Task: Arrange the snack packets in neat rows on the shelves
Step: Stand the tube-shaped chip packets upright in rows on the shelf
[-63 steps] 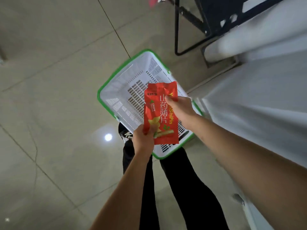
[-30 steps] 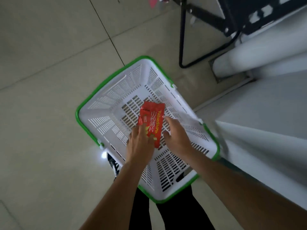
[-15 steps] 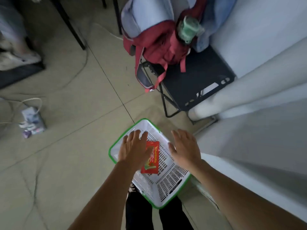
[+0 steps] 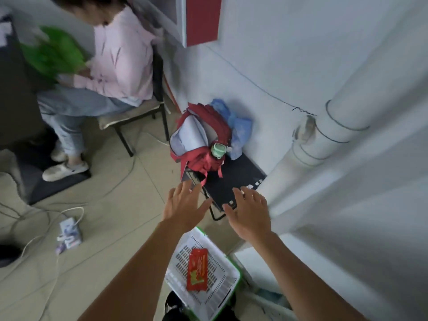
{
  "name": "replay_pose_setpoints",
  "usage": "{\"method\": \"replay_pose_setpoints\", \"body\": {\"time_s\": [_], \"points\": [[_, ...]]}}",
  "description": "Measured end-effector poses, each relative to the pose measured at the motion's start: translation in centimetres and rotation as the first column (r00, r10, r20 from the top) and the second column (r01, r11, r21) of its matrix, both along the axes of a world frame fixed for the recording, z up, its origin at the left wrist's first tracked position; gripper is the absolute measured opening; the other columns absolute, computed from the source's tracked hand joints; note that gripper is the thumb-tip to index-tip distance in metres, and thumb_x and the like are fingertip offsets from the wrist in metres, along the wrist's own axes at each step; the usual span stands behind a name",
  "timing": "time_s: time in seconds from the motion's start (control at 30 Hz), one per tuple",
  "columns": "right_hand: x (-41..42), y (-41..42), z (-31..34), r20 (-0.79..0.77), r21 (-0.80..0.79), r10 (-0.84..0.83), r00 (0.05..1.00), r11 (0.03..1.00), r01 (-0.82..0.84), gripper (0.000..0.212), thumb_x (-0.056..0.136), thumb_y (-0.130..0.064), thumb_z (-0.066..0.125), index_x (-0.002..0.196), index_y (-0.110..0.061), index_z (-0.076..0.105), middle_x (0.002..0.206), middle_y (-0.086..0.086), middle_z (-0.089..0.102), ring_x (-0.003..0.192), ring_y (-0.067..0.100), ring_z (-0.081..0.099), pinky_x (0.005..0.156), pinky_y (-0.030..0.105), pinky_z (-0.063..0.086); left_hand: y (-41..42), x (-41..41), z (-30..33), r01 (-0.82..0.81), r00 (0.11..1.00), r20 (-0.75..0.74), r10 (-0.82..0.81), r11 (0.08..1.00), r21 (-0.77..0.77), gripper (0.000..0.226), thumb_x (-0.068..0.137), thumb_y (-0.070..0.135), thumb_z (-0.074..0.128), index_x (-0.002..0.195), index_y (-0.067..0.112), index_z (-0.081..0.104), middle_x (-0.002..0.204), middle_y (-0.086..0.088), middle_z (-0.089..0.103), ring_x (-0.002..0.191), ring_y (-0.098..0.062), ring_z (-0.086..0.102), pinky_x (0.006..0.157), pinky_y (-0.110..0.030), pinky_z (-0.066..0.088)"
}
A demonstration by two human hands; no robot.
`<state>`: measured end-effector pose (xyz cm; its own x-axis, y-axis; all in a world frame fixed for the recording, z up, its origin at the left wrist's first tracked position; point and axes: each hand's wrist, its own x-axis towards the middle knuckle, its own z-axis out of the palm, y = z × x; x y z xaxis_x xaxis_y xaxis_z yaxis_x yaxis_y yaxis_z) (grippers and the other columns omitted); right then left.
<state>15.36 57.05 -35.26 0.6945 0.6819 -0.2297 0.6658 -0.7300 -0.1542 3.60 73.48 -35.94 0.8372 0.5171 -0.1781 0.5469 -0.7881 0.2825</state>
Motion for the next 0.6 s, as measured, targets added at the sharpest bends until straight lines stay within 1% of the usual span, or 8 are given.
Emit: {"method": "replay_pose_setpoints", "body": {"time_s": [0.07, 0.2, 0.3, 0.33, 0.37, 0.43, 0.5, 0.6], "points": [[0.1, -0.8, 2.7, 0.028, 0.030, -0.066, 0.997, 0.997, 0.065, 0.067, 0.105, -0.060, 0.032, 0.160, -0.022, 0.033, 0.165, 0.006, 0.035, 0.153, 0.028, 0.029, 0.125, 0.046, 0.024, -0.2, 0.5, 2.3, 0.027, 0.999, 0.024, -0.027, 1.000, -0.004, 0.063, 0.103, 0.062, 0.039, 0.155, 0.026, 0.040, 0.160, -0.004, 0.039, 0.149, -0.025, 0.036, 0.122, -0.044, 0.028], [-0.7, -2.7, 6.2, 0.072, 0.135, -0.202, 0.977, 0.972, 0.191, 0.065, 0.105, -0.059, 0.035, 0.157, -0.021, 0.038, 0.161, 0.005, 0.041, 0.148, 0.029, 0.036, 0.120, 0.045, 0.032, -1.0, 1.4, 5.0, 0.178, 0.983, 0.048, -0.178, 0.984, -0.014, 0.063, 0.104, 0.062, 0.039, 0.154, 0.025, 0.042, 0.157, -0.003, 0.041, 0.145, -0.025, 0.039, 0.120, -0.043, 0.030], [-2.4, -4.3, 7.8, 0.072, 0.213, -0.309, 0.948, 0.934, 0.288, 0.069, 0.100, -0.062, 0.027, 0.153, -0.021, 0.044, 0.156, 0.003, 0.047, 0.144, 0.028, 0.040, 0.118, 0.043, 0.035, -1.9, 2.4, 6.3, 0.316, 0.947, 0.075, -0.314, 0.949, -0.019, 0.061, 0.105, 0.062, 0.036, 0.153, 0.024, 0.044, 0.156, -0.003, 0.045, 0.146, -0.024, 0.040, 0.121, -0.043, 0.027], [-3.2, -5.0, 8.0, 0.072, 0.241, -0.329, 0.941, 0.922, 0.304, 0.066, 0.101, -0.059, 0.029, 0.151, -0.020, 0.047, 0.153, 0.003, 0.049, 0.142, 0.028, 0.042, 0.116, 0.042, 0.037, -2.5, 2.6, 6.6, 0.362, 0.929, 0.089, -0.358, 0.932, -0.022, 0.061, 0.105, 0.062, 0.036, 0.151, 0.024, 0.047, 0.154, -0.002, 0.047, 0.145, -0.024, 0.042, 0.120, -0.043, 0.027], [-3.9, -5.8, 8.2, 0.078, 0.289, -0.346, 0.935, 0.905, 0.311, 0.058, 0.103, -0.054, 0.037, 0.147, -0.018, 0.050, 0.148, 0.003, 0.053, 0.137, 0.027, 0.046, 0.112, 0.042, 0.042, -3.1, 2.8, 6.9, 0.405, 0.910, 0.106, -0.401, 0.914, -0.027, 0.062, 0.104, 0.063, 0.034, 0.148, 0.023, 0.051, 0.150, -0.001, 0.051, 0.142, -0.024, 0.045, 0.119, -0.043, 0.029], [-5.7, -7.4, 8.5, 0.127, 0.434, -0.374, 0.919, 0.854, 0.287, 0.040, 0.103, -0.040, 0.053, 0.134, -0.016, 0.060, 0.133, 0.002, 0.063, 0.122, 0.027, 0.055, 0.101, 0.042, 0.050, -4.5, 3.0, 7.6, 0.489, 0.864, 0.157, -0.478, 0.872, -0.036, 0.069, 0.097, 0.068, 0.026, 0.133, 0.023, 0.064, 0.133, 0.001, 0.063, 0.128, -0.025, 0.057, 0.111, -0.043, 0.037], [-7.7, -9.5, 8.6, 0.196, 0.543, -0.426, 0.883, 0.797, 0.264, 0.031, 0.100, -0.034, 0.057, 0.123, -0.015, 0.066, 0.122, 0.003, 0.066, 0.112, 0.027, 0.059, 0.093, 0.041, 0.052, -6.1, 3.1, 7.9, 0.577, 0.804, 0.202, -0.559, 0.816, -0.034, 0.071, 0.093, 0.068, 0.020, 0.112, 0.025, 0.073, 0.113, 0.004, 0.072, 0.107, -0.024, 0.066, 0.097, -0.043, 0.048], [-10.3, -14.0, 8.3, 0.303, 0.585, -0.504, 0.809, 0.768, 0.260, 0.026, 0.098, -0.030, 0.062, 0.115, -0.012, 0.070, 0.113, 0.005, 0.068, 0.102, 0.027, 0.063, 0.084, 0.040, 0.053, -9.2, 2.8, 8.7, 0.685, 0.716, 0.221, -0.663, 0.727, -0.040, 0.067, 0.092, 0.068, 0.022, 0.096, 0.028, 0.076, 0.099, 0.010, 0.073, 0.093, -0.019, 0.069, 0.081, -0.036, 0.051]]}}
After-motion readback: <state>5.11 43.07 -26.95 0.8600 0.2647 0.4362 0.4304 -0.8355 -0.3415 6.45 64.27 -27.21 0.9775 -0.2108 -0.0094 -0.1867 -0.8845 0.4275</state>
